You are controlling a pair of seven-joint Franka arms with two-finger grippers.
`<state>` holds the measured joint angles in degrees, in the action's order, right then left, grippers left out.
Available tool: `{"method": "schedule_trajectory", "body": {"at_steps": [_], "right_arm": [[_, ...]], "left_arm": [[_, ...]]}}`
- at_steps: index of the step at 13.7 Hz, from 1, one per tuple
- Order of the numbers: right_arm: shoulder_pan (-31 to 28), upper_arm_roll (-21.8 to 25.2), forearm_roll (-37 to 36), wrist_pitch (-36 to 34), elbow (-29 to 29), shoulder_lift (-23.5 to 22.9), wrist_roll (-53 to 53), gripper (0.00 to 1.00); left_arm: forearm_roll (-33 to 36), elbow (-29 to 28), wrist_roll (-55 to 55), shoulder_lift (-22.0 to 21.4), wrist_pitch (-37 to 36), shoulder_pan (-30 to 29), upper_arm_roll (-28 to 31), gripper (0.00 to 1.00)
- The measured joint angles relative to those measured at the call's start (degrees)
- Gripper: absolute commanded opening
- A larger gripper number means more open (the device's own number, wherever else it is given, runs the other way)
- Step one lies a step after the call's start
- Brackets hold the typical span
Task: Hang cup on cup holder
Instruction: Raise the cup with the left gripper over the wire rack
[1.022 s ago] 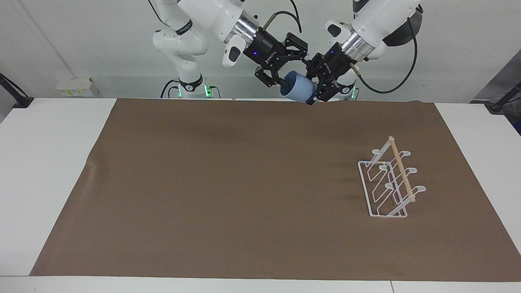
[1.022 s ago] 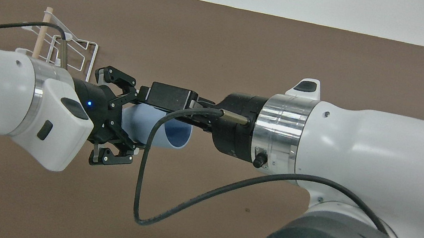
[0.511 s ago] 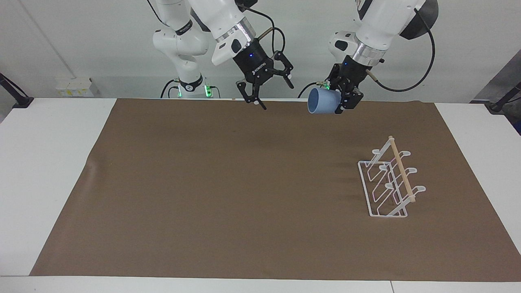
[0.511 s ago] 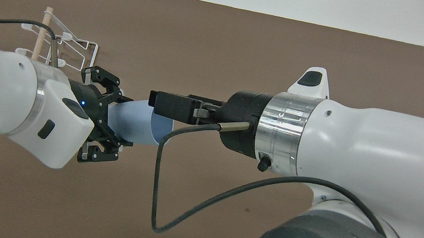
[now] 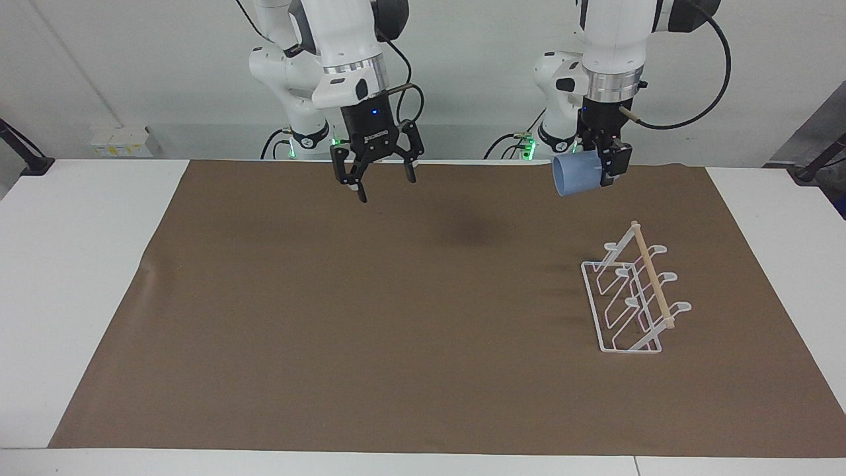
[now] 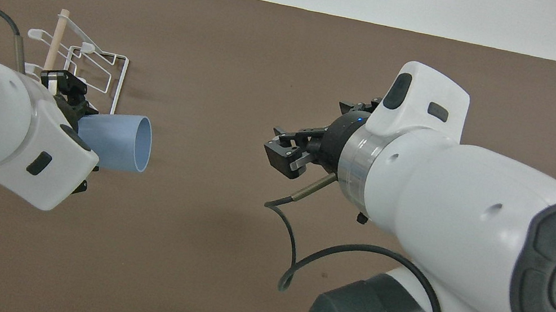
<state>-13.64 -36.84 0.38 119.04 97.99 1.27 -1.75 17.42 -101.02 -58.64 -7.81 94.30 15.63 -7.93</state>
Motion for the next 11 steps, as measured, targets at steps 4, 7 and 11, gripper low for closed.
{"method": "schedule_trajectory", "body": {"at_steps": [4,7,11], "right_arm": [[-10.1,0.3,-1.9,-9.1,0.7,0.3,1.3,1.0],[-12.6,0.3,-1.9,-10.6,3.4,1.2,4.6,1.0],[-12.6,0.1,-2.0,-10.5,6.6,2.9,7.2,1.0]], "left_arm": [[16.5,5.8,0.0,8.4,-4.6,3.5,-0.5,0.0],[26.8,7.1,1.1,14.1,-5.6,6.4,-0.7,0.0],[38.0,8.4,1.6,17.6,-0.9,6.5,-0.2,0.0]]}}
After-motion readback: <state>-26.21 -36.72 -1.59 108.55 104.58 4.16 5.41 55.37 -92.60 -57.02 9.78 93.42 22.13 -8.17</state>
